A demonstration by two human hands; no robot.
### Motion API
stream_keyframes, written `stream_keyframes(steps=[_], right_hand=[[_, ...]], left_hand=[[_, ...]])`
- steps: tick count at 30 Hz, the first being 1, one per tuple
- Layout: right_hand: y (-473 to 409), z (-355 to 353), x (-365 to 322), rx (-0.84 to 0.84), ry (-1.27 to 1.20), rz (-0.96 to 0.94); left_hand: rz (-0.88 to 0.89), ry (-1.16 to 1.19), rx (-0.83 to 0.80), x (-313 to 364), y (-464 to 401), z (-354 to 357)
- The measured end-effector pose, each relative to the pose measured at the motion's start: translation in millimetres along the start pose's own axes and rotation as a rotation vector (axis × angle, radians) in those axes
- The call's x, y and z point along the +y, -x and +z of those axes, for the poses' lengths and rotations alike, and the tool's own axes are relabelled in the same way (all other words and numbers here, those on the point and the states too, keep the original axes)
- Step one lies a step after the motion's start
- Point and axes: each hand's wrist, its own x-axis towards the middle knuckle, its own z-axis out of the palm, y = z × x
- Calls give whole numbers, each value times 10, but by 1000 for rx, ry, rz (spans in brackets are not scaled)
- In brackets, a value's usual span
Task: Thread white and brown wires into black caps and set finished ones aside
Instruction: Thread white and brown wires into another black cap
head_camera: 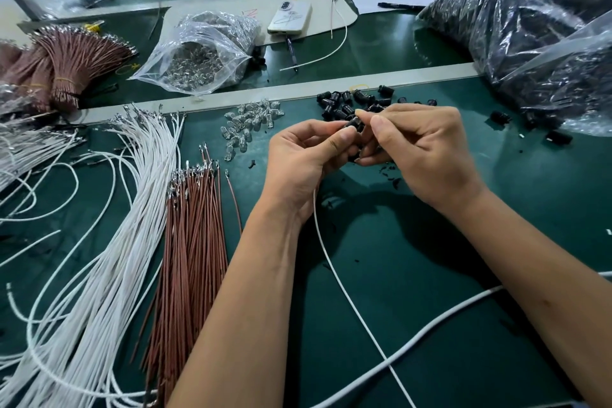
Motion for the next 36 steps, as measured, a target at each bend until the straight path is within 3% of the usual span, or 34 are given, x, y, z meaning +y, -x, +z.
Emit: stream_keyframes(steps=[7,11,14,23,28,36], right_hand=[[36,52,-9,-18,-189,157],[71,88,-20,-31,-81,165],[84,127,-46,-58,-43,182],[53,153,-163,-21,-464,307],[29,67,-140,-137,-511,378],[29,47,-129,-287,-408,365]], left_hand=[[-104,160,31,90,-8,55],[-114,344,63,116,-1,103],[-75,297,54,88,32,167],[-91,298,-101,20,97,329],[3,177,-84,46,88,265],[337,-152,-82,94,33,93]])
